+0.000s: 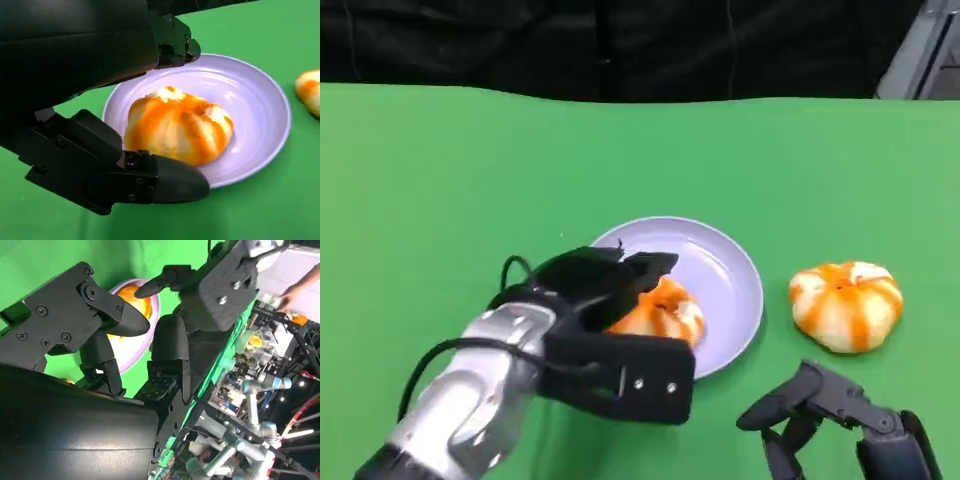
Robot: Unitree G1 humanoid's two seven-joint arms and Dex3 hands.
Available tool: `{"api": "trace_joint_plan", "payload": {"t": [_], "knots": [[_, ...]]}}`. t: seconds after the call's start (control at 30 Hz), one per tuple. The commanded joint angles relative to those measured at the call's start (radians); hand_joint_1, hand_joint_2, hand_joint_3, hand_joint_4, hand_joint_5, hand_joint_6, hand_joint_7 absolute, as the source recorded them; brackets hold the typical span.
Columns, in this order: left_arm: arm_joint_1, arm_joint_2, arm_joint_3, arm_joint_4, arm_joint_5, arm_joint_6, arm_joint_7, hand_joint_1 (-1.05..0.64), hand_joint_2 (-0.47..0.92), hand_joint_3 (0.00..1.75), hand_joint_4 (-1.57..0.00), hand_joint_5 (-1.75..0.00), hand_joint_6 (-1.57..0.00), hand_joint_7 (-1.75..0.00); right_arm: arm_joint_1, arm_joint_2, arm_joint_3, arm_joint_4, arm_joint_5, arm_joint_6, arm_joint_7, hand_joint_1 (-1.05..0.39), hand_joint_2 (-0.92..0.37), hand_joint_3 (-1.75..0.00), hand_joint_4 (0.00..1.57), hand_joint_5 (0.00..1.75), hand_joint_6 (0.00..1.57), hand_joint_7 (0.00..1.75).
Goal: Grasp the bread from the table and place it into the plate.
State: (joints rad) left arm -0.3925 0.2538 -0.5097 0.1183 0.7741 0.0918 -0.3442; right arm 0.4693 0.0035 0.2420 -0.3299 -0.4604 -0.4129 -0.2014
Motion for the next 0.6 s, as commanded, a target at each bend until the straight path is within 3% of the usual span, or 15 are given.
{"api": "trace_joint_plan", "payload": {"t": [0.03, 0.1, 0.2, 0.27, 0.33, 0.43, 0.53, 0.6], "knots": [[0.113, 0.058, 0.115, -0.14, -0.115, -0.088, 0.065, -0.87, 0.92, 0.59, -0.02, -0.01, -0.03, -0.01, 0.013, -0.006, 0.001, -0.009, 0.003, -0.012, -0.013, -0.15, -0.42, -1.14, 0.77, 1.59, 0.74, 1.18], [0.179, 0.055, 0.182, -0.206, -0.2, -0.118, 0.083, -0.8, 0.92, 0.54, -0.07, -0.04, -0.07, -0.03, 0.018, -0.005, 0.003, -0.017, 0.005, -0.004, -0.01, -0.16, -0.43, -1.14, 0.78, 1.6, 0.74, 1.18], [0.268, 0.037, 0.27, -0.268, -0.328, -0.165, 0.113, -0.52, 0.92, 0.32, -0.28, -0.18, -0.27, -0.11, 0.022, -0.005, 0.001, -0.03, 0.0, 0.009, -0.007, -0.15, -0.42, -1.14, 0.82, 1.66, 0.74, 1.18], [0.319, 0.029, 0.318, -0.294, -0.399, -0.207, 0.134, -0.42, 0.92, 0.26, -0.38, -0.25, -0.37, -0.14, 0.025, -0.007, 0.0, -0.036, 0.001, 0.014, -0.004, -0.15, -0.42, -1.14, 0.83, 1.68, 0.74, 1.19], [0.38, 0.015, 0.375, -0.305, -0.493, -0.286, 0.159, -0.3, 0.92, 0.21, -0.46, -0.53, -0.55, -0.15, 0.024, -0.013, -0.004, -0.03, 0.008, 0.004, -0.005, -0.13, -0.42, -1.15, 0.84, 1.7, 0.74, 1.19], [0.458, 0.0, 0.438, -0.282, -0.589, -0.426, 0.191, -0.22, 0.92, 0.2, -0.55, -0.79, -0.72, -0.18, 0.025, -0.018, -0.01, -0.026, 0.014, -0.004, -0.008, -0.11, -0.4, -1.18, 0.84, 1.72, 0.74, 1.19], [0.521, -0.021, 0.484, -0.236, -0.675, -0.554, 0.204, -0.21, 0.92, 0.2, -0.65, -0.89, -0.84, -0.24, 0.027, -0.023, -0.018, -0.02, 0.009, -0.012, -0.016, -0.09, -0.39, -1.2, 0.84, 1.72, 0.75, 1.19], [0.552, -0.034, 0.504, -0.208, -0.719, -0.619, 0.202, -0.18, 0.92, 0.2, -0.67, -1.05, -0.89, -0.35, 0.028, -0.027, -0.023, -0.017, 0.0, -0.017, -0.022, -0.09, -0.38, -1.21, 0.84, 1.68, 0.75, 1.19]]}}
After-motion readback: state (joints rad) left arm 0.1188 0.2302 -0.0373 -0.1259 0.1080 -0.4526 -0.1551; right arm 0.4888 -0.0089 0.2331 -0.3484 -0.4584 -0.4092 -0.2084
